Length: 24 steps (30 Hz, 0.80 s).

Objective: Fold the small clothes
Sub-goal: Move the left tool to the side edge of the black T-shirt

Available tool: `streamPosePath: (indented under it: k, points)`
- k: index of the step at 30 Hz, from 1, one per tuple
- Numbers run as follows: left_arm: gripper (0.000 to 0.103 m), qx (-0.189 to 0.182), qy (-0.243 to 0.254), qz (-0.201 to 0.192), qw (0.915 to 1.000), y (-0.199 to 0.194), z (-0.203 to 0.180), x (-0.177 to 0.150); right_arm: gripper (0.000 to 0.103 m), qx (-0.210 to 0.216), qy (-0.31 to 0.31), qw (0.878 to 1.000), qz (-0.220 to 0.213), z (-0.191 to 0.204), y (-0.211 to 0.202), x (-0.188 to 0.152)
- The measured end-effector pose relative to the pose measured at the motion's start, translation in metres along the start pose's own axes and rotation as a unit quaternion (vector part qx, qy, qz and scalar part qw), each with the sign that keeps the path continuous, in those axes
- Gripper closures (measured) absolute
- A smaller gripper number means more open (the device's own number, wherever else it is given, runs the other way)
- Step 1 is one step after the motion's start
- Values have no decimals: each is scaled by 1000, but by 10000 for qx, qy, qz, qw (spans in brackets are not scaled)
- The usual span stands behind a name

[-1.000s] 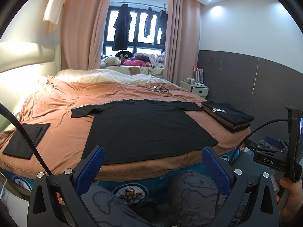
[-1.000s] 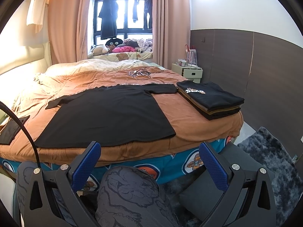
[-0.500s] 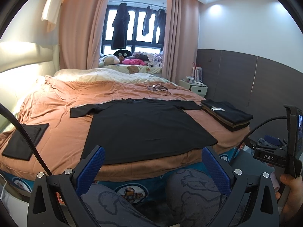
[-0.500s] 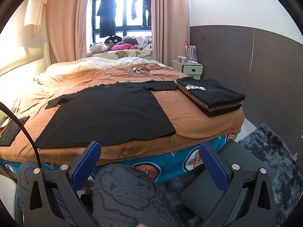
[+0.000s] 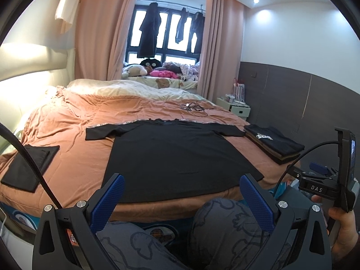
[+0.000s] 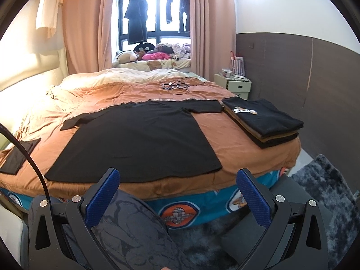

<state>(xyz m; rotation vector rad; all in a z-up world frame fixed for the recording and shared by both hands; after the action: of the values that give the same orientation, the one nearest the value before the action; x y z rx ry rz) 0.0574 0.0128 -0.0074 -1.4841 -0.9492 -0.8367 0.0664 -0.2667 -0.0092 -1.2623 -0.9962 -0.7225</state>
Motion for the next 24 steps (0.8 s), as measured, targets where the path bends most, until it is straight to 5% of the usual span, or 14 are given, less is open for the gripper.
streamPosePath:
  k: [24]
  points:
    - [1, 413, -252, 458, 9978, 126, 89, 54, 0, 318, 0, 9989, 343, 37, 155, 79]
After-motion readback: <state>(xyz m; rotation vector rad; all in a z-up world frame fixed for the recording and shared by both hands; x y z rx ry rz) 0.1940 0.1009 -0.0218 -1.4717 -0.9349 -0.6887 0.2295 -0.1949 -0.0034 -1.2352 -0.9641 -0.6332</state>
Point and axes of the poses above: each gripper's, at about its wrist camera, not at the fingertips, and y roughly the way its jaws point, z to its left, x to its top, the point moved 6 cm from there along y, roughly the way its jaws point, and after that the axes turned 1 degree about y, right-handed, at the moved point
